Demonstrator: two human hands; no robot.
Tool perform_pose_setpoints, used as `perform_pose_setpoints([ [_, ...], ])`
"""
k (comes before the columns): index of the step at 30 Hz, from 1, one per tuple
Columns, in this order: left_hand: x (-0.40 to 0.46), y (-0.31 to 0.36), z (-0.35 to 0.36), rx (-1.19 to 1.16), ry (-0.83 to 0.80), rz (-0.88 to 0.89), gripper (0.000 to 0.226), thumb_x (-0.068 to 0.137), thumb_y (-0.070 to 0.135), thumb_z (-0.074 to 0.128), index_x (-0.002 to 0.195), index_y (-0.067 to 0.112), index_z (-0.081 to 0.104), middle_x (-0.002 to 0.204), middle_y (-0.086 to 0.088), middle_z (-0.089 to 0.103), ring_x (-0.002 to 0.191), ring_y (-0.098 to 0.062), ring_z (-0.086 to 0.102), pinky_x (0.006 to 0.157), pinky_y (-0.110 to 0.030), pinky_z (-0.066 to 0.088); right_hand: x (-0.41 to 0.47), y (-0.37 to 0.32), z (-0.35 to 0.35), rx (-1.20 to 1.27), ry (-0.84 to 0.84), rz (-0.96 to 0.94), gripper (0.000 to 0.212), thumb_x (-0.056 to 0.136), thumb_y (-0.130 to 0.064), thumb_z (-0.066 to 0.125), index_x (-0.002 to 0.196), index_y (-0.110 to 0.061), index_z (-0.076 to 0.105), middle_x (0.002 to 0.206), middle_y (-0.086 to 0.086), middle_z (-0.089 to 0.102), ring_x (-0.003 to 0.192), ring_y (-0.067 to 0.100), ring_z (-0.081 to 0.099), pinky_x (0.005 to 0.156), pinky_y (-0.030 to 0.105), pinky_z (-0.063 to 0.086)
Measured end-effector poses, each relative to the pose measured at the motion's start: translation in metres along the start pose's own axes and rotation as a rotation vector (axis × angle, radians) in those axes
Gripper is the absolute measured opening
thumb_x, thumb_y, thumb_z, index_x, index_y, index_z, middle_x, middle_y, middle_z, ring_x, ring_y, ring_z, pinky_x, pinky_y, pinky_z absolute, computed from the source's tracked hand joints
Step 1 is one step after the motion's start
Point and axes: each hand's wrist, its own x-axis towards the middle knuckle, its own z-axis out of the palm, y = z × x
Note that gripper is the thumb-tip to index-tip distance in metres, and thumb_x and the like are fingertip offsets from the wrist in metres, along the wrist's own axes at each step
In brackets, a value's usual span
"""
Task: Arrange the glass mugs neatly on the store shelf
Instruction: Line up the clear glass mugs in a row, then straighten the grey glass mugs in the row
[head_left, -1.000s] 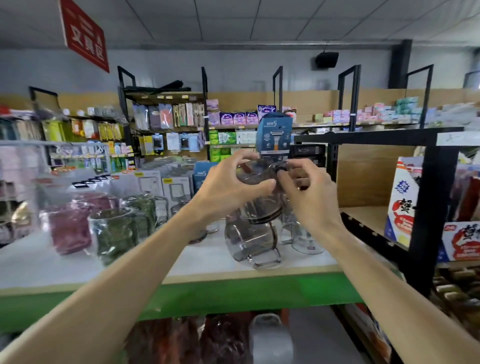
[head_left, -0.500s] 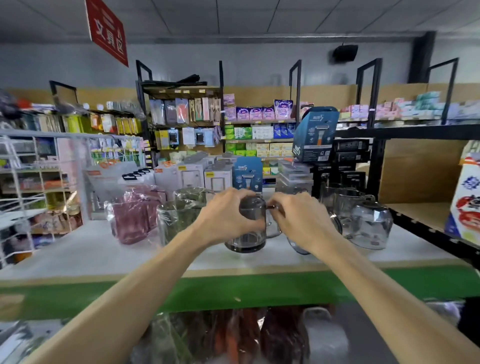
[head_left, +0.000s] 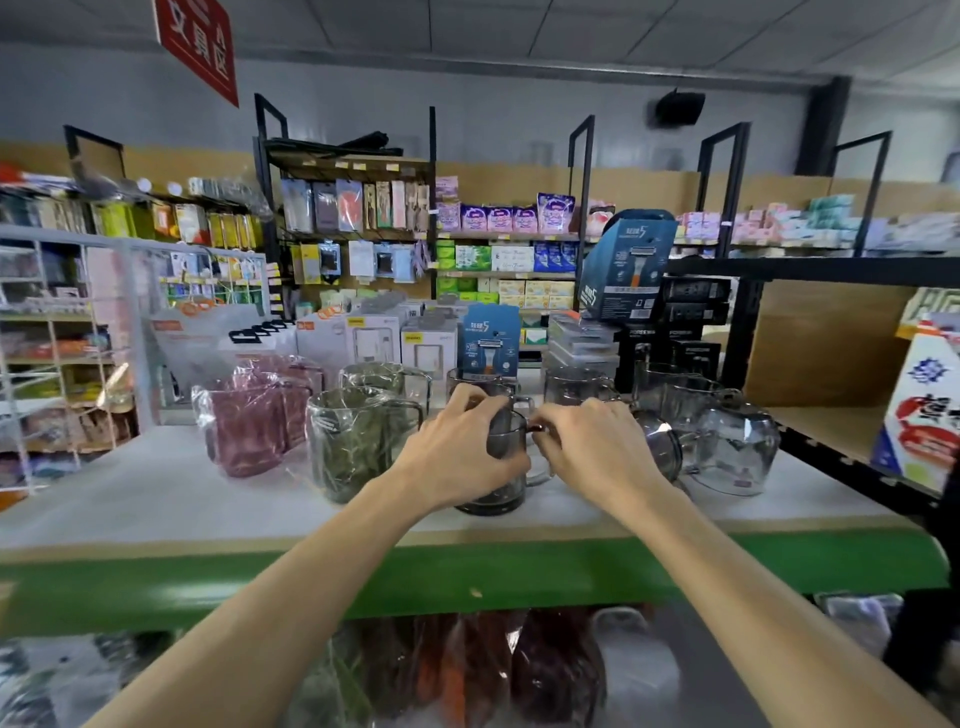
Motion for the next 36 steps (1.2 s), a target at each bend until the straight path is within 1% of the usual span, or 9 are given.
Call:
perform_pose_setpoints([
  [4,0.001,0.014,-0.002,0.144,0.136,0.003,0.076,0.084,0.070,0.047,0.148,0.033,0.032,0.152,0.004,0.030,0.132,-0.032,0.042,0.102,-0.052,0.039,-0.008,0.018,-0.017,0.111,0.110,0.005,0.025,0.099,-0.026,0.049,0.113,-0.019,0.069,0.096,0.001,0.073,0.091,0.025,0.062,0.085,0.043,0.049],
  [7,0.003,0.042,0.003,0.126,0.267,0.173,0.066,0.089,0.061,0.049,0.145,0.028,0.041,0.148,0.004,0.040,0.133,-0.023,0.039,0.107,-0.044,0.035,-0.018,0.043,-0.030,0.131,0.183,0.054,0.021,0.098,-0.017,0.050,0.110,-0.013,0.066,0.101,0.004,0.068,0.094,0.025,0.057,0.080,0.038,0.048],
  [11,0.017,0.078,0.027,0.153,0.090,0.318,0.071,0.089,0.064,0.048,0.149,0.027,0.035,0.144,0.001,0.049,0.130,-0.022,0.046,0.106,-0.043,0.038,-0.034,0.076,-0.041,0.104,0.113,0.100,0.015,0.092,-0.009,0.053,0.106,-0.012,0.059,0.103,0.005,0.061,0.093,0.025,0.052,0.072,0.034,0.043],
  [16,0.035,0.089,0.046,0.220,-0.093,0.240,0.082,0.084,0.069,0.055,0.151,0.034,0.021,0.125,-0.003,0.056,0.109,-0.029,0.059,0.090,-0.044,0.049,-0.052,0.100,-0.047,0.118,-0.025,0.089,0.018,0.092,-0.009,0.053,0.108,-0.017,0.053,0.108,0.002,0.054,0.087,0.024,0.058,0.071,0.040,0.049],
  [20,0.035,0.092,0.049,0.155,-0.089,0.231,0.074,0.083,0.074,0.052,0.143,0.039,0.025,0.115,-0.003,0.056,0.099,-0.029,0.060,0.086,-0.046,0.050,-0.063,0.109,-0.049,0.189,-0.185,0.051,0.022,0.090,-0.014,0.060,0.109,-0.024,0.051,0.117,-0.006,0.048,0.094,0.021,0.058,0.082,0.041,0.050],
  [22,0.035,0.096,0.047,0.124,-0.076,0.237,0.067,0.082,0.078,0.046,0.137,0.043,0.028,0.110,-0.002,0.058,0.095,-0.027,0.061,0.084,-0.045,0.051,-0.065,0.113,-0.052,0.240,-0.252,0.033,0.024,0.087,-0.015,0.064,0.107,-0.024,0.054,0.122,-0.009,0.044,0.100,0.016,0.057,0.086,0.033,0.048],
  [26,0.035,0.106,0.039,0.128,-0.041,0.216,0.044,0.087,0.067,0.044,0.125,0.047,0.036,0.107,-0.001,0.059,0.092,-0.026,0.059,0.083,-0.044,0.051,-0.066,0.122,-0.059,0.386,-0.324,-0.016,0.021,0.083,-0.015,0.065,0.099,-0.028,0.059,0.123,-0.016,0.043,0.113,0.006,0.051,0.097,0.028,0.044],
  [30,0.039,0.111,0.035,0.153,0.051,0.177,0.029,0.094,0.061,0.037,0.118,0.045,0.044,0.110,0.002,0.055,0.092,-0.027,0.060,0.083,-0.046,0.052,-0.063,0.127,-0.057,0.454,-0.273,-0.036,0.016,0.088,-0.029,0.072,0.102,-0.028,0.064,0.112,-0.018,0.048,0.103,0.004,0.057,0.095,0.031,0.051],
  [36,0.040,0.105,0.029,0.267,-0.062,0.173,0.065,0.086,0.074,0.036,0.143,0.045,0.024,0.134,0.001,0.042,0.104,-0.029,0.059,0.088,-0.047,0.050,-0.054,0.136,-0.045,0.435,-0.072,0.027,0.016,0.090,-0.022,0.071,0.106,-0.019,0.070,0.092,-0.007,0.062,0.085,0.002,0.060,0.081,0.024,0.050],
])
